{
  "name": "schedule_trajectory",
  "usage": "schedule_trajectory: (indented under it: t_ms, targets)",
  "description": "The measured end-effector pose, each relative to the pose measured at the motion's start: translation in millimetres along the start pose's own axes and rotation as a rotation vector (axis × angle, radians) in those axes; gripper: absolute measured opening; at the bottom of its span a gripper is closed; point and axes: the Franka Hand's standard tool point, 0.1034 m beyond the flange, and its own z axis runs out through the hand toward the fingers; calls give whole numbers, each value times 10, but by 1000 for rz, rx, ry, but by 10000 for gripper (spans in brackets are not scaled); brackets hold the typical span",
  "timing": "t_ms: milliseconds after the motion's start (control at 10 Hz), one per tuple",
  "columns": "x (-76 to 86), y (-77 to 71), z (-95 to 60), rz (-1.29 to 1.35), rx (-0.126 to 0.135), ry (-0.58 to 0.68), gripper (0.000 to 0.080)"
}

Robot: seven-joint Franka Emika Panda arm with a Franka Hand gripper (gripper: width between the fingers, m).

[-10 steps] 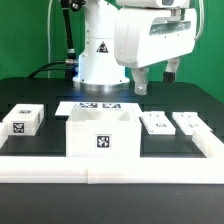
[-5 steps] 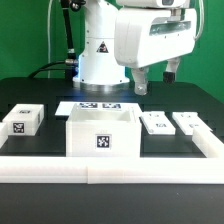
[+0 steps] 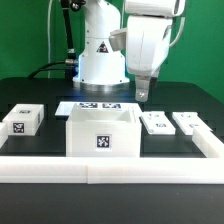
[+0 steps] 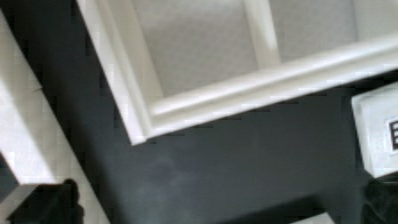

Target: Assemble cabinet

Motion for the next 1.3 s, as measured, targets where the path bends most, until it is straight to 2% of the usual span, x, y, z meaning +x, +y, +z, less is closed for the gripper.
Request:
schedule_trajectory:
  t_ms: [200,300,500,900,1100,1300]
  targets:
    - [-1,0,1,0,0,0,798]
    - [-22,19,10,-58,-12,5,798]
    - [-181,33,84,-165,-42,19,798]
    - [-221,-5,118,-167,-37,19,798]
    - [-265,-133,157,-169,-22,14,798]
    - [-373,-289,232,-186,-29,19,798]
